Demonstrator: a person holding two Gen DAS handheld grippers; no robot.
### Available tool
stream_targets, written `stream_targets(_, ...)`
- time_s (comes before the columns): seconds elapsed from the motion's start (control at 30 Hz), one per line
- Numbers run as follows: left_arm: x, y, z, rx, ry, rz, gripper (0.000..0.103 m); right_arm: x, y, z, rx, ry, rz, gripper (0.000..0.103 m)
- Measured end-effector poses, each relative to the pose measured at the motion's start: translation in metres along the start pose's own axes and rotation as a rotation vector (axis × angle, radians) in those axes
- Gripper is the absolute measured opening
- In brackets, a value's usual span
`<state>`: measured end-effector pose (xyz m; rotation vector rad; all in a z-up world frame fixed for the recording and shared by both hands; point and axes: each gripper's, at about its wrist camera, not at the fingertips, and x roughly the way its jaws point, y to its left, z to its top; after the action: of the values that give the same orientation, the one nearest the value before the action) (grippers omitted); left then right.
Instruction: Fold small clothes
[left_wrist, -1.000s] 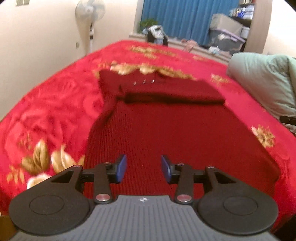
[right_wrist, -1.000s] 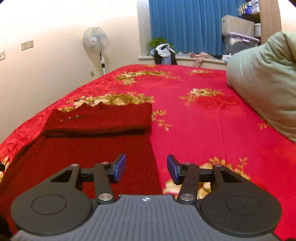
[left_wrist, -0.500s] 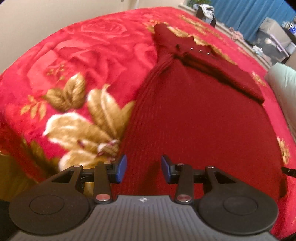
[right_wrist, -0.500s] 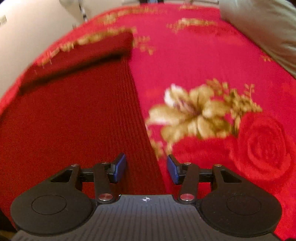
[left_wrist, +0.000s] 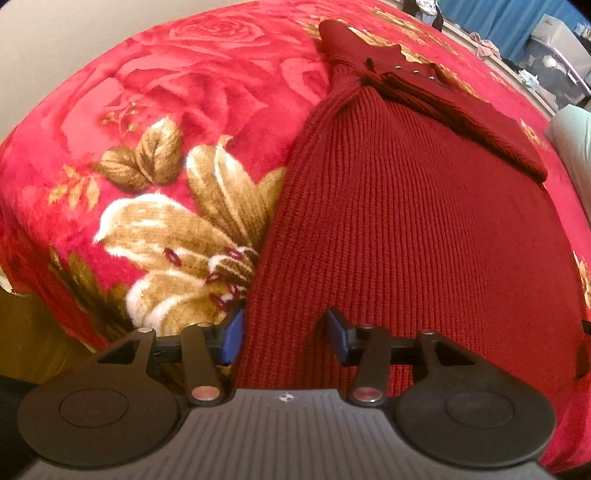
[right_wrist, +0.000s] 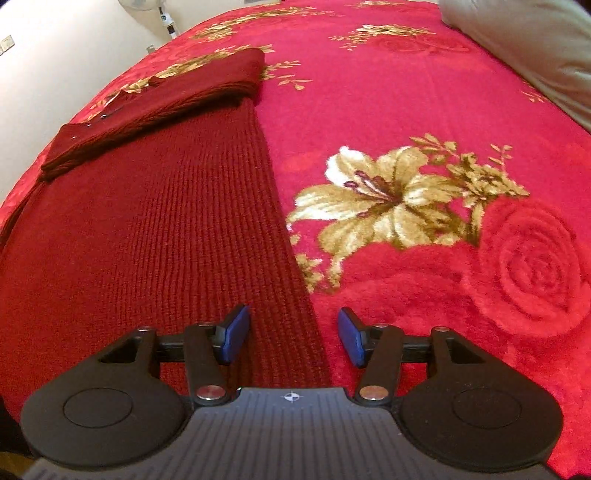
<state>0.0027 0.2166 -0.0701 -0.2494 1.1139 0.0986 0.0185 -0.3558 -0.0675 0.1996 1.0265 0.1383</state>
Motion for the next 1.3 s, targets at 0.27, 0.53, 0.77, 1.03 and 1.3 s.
stream_targets(0.27,-0.022,-0.020,-0.003,0.092,-0.121,-0.075,0.018,-0.015,-0.003,0.003,0.062,-0.052,0.179,0.025)
stream_targets(0.53,-0.005,-0.015,-0.007,0.071,-0.012,-0.022,0.032,-0.003,0.004,-0.002,0.006,0.005,0.076,0.031)
stream_targets(0.77,-0.023,-0.020,-0.006,0.098,-0.133,-0.031,0.013,-0.018,0.007,0.002,0.020,-0.077,0.123,0.013)
stream_targets(1.03,-0.004,-0.013,-0.007,0.051,-0.032,-0.019,0.023,-0.003,0.009,-0.004,-0.010,-0.005,0.089,0.032)
stream_targets(1.3,-0.003,-0.016,-0.007,0.067,-0.050,-0.012,0.019,-0.008,0.017,-0.005,-0.047,-0.024,0.090,0.013)
